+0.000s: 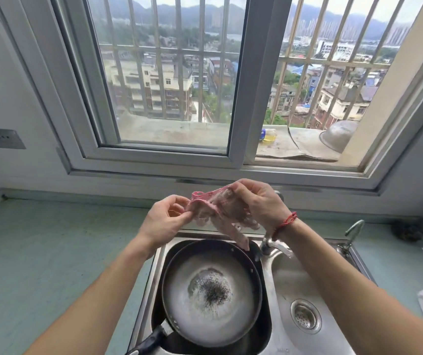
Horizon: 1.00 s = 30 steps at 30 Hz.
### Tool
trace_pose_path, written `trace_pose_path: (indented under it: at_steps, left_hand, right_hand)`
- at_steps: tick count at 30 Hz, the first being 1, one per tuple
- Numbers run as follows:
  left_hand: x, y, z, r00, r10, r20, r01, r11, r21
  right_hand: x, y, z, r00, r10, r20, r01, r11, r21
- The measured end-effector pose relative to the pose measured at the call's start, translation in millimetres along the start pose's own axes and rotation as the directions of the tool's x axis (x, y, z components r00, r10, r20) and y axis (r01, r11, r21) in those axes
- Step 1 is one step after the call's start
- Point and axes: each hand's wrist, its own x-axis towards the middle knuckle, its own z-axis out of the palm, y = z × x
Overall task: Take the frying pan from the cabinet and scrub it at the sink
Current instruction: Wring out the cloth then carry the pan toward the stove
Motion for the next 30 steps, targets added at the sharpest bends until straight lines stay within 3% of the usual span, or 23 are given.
trace_pose_path:
  at_steps: [1, 3, 6, 9, 14, 17, 20, 25, 30]
  left_hand:
    - [0, -2, 3, 0.995, -0.009, -0.101, 0.016, 0.998, 0.068]
    - [-6, 1, 12, 0.985, -0.021, -0.173, 0.013, 0.999, -0.044]
    - [-14, 11, 31, 0.998, -0.05, 0.043, 0.062, 0.934, -0.352]
    - [-15, 12, 33, 0.991, -0.07, 0.114, 0.117, 0.865, -0.487]
    - [-13, 13, 29, 1.0, -0.019, 0.008, 0.021, 0.884, -0.467]
    - [-8, 14, 14, 0.995, -0.094, -0.032, 0.061, 0.829, -0.556]
    - [-4, 10, -5, 0.981, -0.187, -0.059, 0.112, 0.78, -0.615]
    - [-4, 13, -6, 0.979, -0.165, -0.117, 0.077, 0.84, -0.537]
    - [-5, 16, -17, 0.983, -0.157, -0.099, 0.074, 0.821, -0.566]
  right_hand:
    - [1, -5, 3, 1.0, -0.016, 0.003, 0.016, 1.0, 0.007]
    - [1, -13, 8, 0.999, -0.03, -0.013, 0.03, 0.999, 0.022]
    - [0, -19, 13, 0.999, 0.006, -0.033, -0.003, 0.994, 0.107]
    - [0, -24, 16, 0.994, 0.088, -0.062, -0.069, 0.965, 0.254]
    - [-2, -23, 3, 0.975, 0.19, -0.113, -0.139, 0.926, 0.352]
    - [-1, -16, -12, 0.956, 0.2, -0.214, -0.138, 0.953, 0.27]
    - [0, -11, -30, 0.92, 0.267, -0.287, -0.168, 0.93, 0.326]
    - [-4, -10, -33, 0.921, 0.323, -0.219, -0.207, 0.88, 0.427]
    - [-7, -4, -37, 0.942, 0.306, -0.137, -0.219, 0.871, 0.441]
